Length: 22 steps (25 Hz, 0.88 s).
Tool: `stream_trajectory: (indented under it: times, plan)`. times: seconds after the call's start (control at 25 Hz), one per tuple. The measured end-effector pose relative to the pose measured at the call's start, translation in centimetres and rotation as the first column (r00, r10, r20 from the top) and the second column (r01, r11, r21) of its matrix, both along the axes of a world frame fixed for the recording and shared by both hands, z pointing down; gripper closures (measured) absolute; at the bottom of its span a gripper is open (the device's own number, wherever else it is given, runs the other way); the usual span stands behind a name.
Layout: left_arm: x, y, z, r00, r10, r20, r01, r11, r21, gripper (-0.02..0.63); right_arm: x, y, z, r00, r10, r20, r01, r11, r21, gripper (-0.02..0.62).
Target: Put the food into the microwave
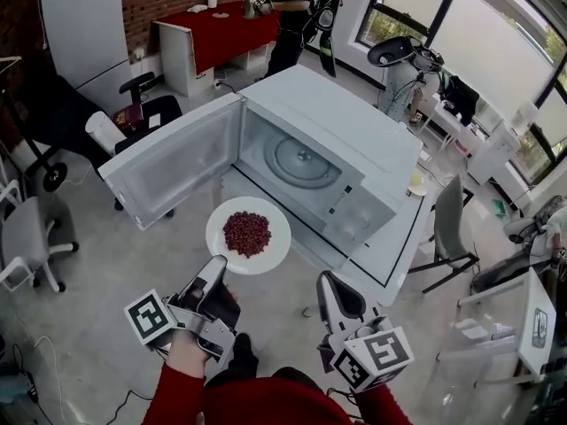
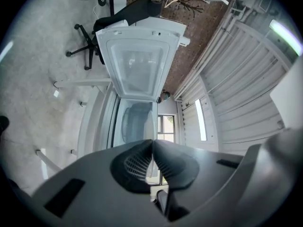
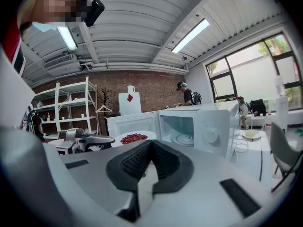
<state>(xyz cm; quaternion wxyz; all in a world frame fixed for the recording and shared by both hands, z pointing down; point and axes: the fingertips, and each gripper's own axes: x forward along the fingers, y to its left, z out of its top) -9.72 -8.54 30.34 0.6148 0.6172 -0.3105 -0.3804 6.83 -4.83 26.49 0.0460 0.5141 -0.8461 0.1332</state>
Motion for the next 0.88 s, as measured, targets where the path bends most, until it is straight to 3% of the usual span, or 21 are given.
stream_trajectory:
  times: [0.2,0.52,0.88]
  plan:
    - [1.7,-1.7,2.2,0.999,0.029,-0.024,-0.03,1.0,-0.007,0.586,0.6,-1.6,2.1,0.999,0.03,-0.034,-0.031,0.999,-0.027,0.581]
    - [4.0,-4.2,4.3,0.999,0.042,0.004,-0.041,0.999,-0.03,0.586,0.9,-4.0,4.2,0.996,0.021,-0.087,-0.027,0.998,-0.064,0.581]
    - [5.4,-8.8,5.7,0.998,0.039,-0.042,-0.04,0.999,-0.027,0.586,0.1,-8.8,7.8,0.988,0.031,-0.149,-0.05,0.99,-0.129,0.581]
